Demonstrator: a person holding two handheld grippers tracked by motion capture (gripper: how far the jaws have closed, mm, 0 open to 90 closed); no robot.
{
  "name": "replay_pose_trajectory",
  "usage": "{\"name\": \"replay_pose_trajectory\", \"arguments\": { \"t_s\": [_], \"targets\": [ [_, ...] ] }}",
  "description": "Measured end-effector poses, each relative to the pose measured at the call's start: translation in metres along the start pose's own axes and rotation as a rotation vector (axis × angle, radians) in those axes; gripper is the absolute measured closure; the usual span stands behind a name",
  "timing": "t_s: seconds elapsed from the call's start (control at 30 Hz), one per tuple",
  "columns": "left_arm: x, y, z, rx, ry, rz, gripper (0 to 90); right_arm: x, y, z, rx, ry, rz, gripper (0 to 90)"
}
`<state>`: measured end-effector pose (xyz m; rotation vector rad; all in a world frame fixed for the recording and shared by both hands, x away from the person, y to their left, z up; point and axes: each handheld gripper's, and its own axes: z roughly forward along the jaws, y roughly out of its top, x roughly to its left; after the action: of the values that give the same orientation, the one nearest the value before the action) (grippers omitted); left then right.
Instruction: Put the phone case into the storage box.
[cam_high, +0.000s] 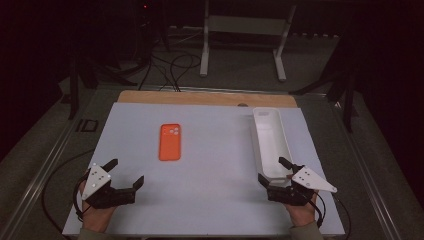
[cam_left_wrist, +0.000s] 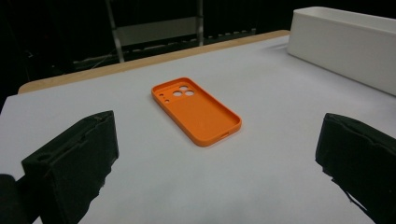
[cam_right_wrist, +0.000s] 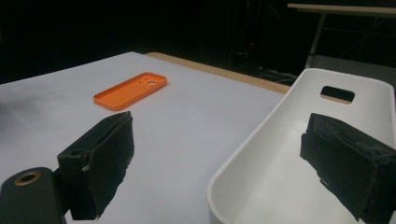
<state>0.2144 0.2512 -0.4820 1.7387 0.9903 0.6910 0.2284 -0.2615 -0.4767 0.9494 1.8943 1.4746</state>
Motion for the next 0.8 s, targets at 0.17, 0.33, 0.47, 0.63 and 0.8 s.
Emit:
{"name": "replay_pose_trajectory", "arguments": {
  "t_s": [0.17,0.33,0.47,0.63,0.8],
  "targets": [
    [-0.001,0.0,0.002,0.005,-0.001,0.003,0.2,-0.001,0.0,-0.001,-0.009,-0.017,0.004,8.9],
    [0.001,-0.001,0.002,0.003,0.007,-0.017,0.2,-0.001,-0.001,0.0,-0.007,-0.019,0.01,8.9],
    [0.0,0.0,0.003,0.009,0.011,-0.02,0.2,0.0,-0.002,0.001,-0.004,-0.019,0.003,9.0],
    [-0.002,0.004,0.005,0.012,0.009,-0.02,0.2,-0.001,-0.001,0.0,-0.005,-0.027,-0.001,8.9],
    [-0.005,0.01,0.01,0.032,-0.005,-0.013,0.2,-0.002,0.001,-0.002,-0.015,-0.027,0.011,8.9]
  ]
}}
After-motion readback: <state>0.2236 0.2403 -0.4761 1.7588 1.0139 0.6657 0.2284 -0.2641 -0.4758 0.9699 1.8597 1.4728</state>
